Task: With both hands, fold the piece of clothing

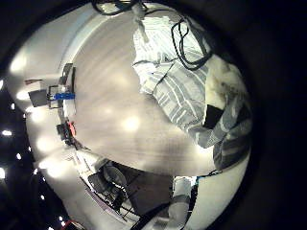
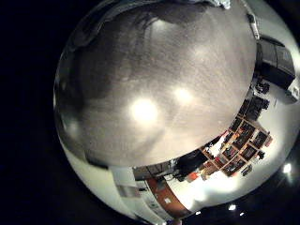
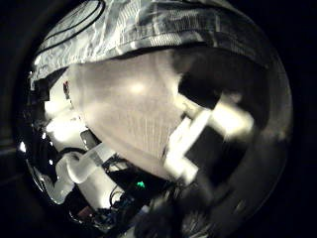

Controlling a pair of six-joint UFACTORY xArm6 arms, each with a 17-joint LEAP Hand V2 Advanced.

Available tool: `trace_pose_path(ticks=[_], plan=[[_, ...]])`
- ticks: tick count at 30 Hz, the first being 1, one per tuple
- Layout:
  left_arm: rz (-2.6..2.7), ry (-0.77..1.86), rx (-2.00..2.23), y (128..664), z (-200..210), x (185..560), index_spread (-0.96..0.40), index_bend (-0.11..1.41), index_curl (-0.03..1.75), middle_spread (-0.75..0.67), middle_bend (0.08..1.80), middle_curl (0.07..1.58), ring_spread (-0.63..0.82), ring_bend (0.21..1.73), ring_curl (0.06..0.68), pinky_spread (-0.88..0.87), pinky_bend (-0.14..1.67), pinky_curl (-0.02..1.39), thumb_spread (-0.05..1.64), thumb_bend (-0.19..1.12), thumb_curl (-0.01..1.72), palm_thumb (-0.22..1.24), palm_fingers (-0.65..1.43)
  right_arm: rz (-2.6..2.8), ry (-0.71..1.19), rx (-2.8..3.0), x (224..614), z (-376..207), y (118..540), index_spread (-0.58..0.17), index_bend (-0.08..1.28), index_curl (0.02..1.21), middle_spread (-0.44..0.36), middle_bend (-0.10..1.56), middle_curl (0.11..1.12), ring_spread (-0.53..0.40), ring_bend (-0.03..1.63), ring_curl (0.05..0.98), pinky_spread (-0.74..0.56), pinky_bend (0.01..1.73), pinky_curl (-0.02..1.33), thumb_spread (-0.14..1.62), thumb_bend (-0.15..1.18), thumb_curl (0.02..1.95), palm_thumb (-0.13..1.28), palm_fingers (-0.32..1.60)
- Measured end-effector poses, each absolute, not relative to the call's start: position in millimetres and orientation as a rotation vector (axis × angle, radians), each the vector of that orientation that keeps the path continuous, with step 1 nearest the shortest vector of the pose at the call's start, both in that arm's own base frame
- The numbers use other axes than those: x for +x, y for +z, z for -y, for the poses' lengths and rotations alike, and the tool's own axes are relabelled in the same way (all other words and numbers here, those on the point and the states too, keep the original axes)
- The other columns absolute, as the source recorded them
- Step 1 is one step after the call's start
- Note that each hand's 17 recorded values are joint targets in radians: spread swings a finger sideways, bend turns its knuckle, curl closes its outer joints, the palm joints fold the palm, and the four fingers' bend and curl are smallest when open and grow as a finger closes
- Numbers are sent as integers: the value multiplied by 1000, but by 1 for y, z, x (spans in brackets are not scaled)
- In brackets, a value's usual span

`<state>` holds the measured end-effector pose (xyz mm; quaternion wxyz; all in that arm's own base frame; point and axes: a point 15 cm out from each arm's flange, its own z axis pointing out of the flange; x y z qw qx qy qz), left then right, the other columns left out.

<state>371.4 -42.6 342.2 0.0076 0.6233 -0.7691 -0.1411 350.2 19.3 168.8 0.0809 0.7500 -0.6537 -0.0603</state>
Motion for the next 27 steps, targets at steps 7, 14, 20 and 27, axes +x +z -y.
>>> trace_pose_path(ticks=[7, 14, 20, 27], plan=[[2404, -440, 1907, 352, 46, 365, -719, 411, 1320, -591, 960, 1114, -428, 1503, 526, -588, 1251, 791, 1052, -13, 649, 883, 932, 2071, -23, 2286, 376, -11, 199, -397, 795, 641, -222, 995, 718, -262, 1122, 579, -338, 1113, 507, 1054, 97, 469, 911, 1336], [2407, -453, 1873, 360, 44, 358, -718, 375, 1364, -602, 935, 1131, -430, 1493, 522, -590, 1232, 794, 1052, -13, 654, 882, 945, 2156, 111, 2312, 376, 3, 248, -335, 1037, 785, -190, 1202, 801, -239, 1277, 664, -269, 1274, 624, 1046, 101, 555, 1016, 1192], [2405, -480, 1834, 366, 41, 350, -714, 348, 1392, -612, 916, 1143, -434, 1478, 519, -591, 1214, 795, 1052, -13, 651, 877, 956, 2143, 145, 2290, 351, 17, 280, -297, 1106, 834, -171, 1274, 820, -227, 1339, 702, -227, 1311, 691, 1039, 67, 612, 1027, 1129], [2393, -501, 1738, 385, 44, 330, -708, 311, 1421, -624, 894, 1156, -439, 1464, 517, -594, 1198, 798, 1053, -13, 650, 877, 969, 2136, 174, 2289, 328, 20, 320, -271, 1131, 853, -156, 1307, 820, -217, 1360, 719, -206, 1303, 746, 1031, 30, 662, 1042, 1110]])
